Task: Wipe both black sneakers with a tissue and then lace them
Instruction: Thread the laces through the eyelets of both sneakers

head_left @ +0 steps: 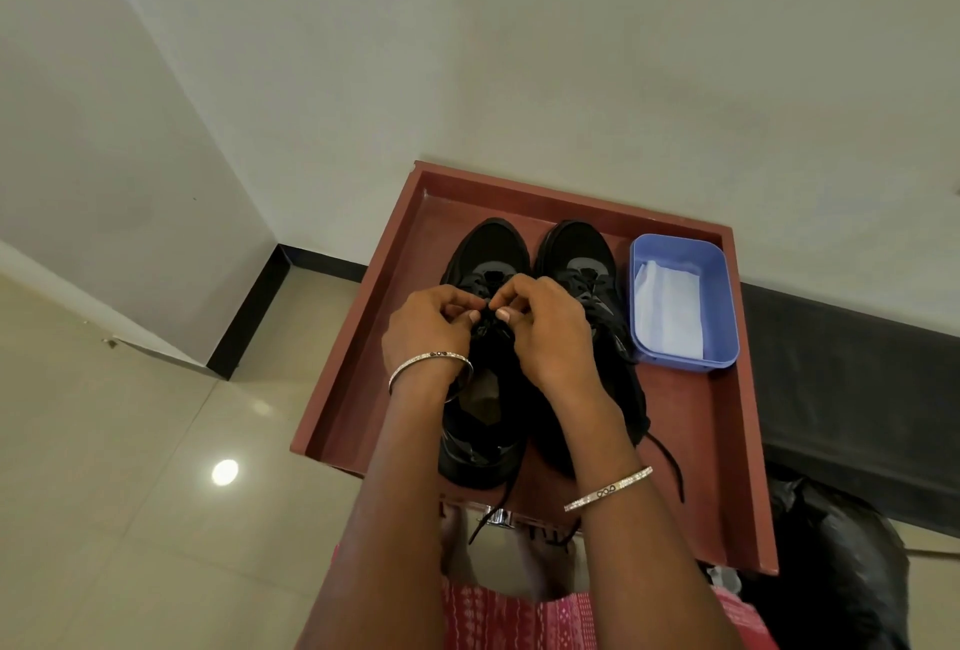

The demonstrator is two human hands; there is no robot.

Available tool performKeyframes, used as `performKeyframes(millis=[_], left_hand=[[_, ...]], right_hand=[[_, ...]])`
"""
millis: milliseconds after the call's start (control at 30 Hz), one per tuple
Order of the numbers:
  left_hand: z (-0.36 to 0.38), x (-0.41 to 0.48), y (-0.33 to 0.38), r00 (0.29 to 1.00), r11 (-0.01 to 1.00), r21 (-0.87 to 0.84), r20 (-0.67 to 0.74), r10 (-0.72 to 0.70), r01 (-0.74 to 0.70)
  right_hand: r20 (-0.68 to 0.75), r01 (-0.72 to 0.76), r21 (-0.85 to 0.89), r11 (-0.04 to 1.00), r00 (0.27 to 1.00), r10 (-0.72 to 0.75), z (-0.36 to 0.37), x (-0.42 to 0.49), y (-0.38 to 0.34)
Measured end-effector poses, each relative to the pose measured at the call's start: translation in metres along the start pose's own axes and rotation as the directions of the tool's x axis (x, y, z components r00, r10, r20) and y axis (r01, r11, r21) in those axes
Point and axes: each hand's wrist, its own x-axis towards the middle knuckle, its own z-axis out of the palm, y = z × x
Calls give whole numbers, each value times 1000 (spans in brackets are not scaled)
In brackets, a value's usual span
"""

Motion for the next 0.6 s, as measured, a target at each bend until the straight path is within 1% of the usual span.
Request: performKeyframes(millis=[67, 167, 233, 267, 333, 500, 600], left_hand=[[0, 0, 0, 1000, 1000, -13, 9, -6, 6], [-1, 1, 0, 999, 999, -43, 29, -19, 20], [-1, 1, -1, 999, 998, -56, 32, -24, 26], [-1, 0, 0, 999, 998, -59, 31, -25, 27], [-1, -1, 0, 999, 998, -58, 30, -25, 27], [-3, -1, 0, 999, 999, -16, 1, -32, 32], [-5, -2, 0, 999, 999, -11, -6, -36, 36]], right_hand=[[-28, 35, -32, 999, 999, -36, 0, -1, -1], [1, 80, -184, 980, 997, -81, 5, -5, -4], [15, 82, -222, 972, 997, -80, 10, -8, -3], [9, 73, -204, 976, 997, -73, 10, -9, -3], [-1, 38, -114, 993, 999, -38, 10, -10, -2], [2, -108, 99, 989, 994, 108, 7, -8, -1], [9, -121, 176, 977, 993, 121, 5, -5, 4]])
